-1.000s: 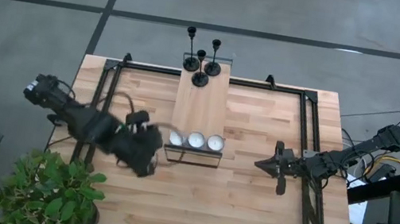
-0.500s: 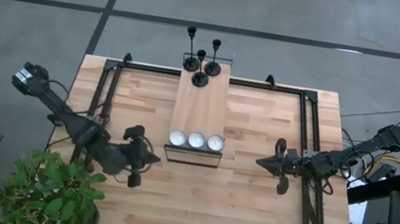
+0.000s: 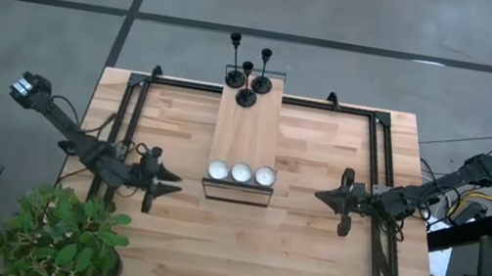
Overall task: Pick & Place candle stick holders
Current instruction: Return to Home Position
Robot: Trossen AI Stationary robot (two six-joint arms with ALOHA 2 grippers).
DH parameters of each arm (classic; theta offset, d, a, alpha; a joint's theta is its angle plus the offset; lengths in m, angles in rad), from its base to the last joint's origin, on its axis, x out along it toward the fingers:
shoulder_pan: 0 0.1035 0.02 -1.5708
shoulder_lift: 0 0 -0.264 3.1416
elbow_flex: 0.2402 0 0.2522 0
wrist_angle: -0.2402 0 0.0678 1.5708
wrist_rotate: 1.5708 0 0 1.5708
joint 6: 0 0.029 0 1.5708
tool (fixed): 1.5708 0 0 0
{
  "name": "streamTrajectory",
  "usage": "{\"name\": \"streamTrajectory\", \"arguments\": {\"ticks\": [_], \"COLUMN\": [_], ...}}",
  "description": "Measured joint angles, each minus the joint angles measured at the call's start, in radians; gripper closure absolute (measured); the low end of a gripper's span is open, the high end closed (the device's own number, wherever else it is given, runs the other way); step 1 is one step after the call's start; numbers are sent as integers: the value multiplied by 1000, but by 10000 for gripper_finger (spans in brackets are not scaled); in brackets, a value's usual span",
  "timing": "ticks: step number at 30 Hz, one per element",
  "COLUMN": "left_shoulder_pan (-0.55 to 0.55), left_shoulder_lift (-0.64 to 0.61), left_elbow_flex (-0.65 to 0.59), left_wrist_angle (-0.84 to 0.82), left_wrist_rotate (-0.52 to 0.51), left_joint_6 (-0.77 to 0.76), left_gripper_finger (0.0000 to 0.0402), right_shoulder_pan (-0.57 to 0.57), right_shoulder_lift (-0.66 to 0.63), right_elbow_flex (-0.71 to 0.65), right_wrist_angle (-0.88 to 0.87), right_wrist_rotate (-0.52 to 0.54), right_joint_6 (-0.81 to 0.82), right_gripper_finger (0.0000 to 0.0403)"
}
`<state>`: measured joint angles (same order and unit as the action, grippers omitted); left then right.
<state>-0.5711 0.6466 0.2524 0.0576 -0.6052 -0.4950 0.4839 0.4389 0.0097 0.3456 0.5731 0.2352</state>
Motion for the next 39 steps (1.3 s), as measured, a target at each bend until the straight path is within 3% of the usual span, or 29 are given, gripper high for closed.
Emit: {"name": "streamTrajectory", "arguments": {"ticks": [7, 15, 24, 39], "left_shoulder_pan": [0, -1, -1, 0], "left_shoulder_lift": [-144, -309, -495, -566], "left_elbow_flex": [-142, -242, -243, -238], "left_wrist_angle": [47, 147, 125, 6], "left_wrist_rotate": [58, 158, 320, 314], "left_joint_6": [82, 250, 378, 373], "left_gripper_finger": [225, 223, 223, 223], "right_shoulder_pan": [0, 0, 0, 0], "right_shoulder_lift": [0, -37, -120, -130], "right_elbow_flex": [0, 0, 0, 0], "right_wrist_angle": [6, 10, 23, -86], "right_wrist_rotate": [17, 26, 18, 31], "right_joint_6": [-52, -109, -219, -230], "right_gripper_finger": [394, 394, 394, 394]}}
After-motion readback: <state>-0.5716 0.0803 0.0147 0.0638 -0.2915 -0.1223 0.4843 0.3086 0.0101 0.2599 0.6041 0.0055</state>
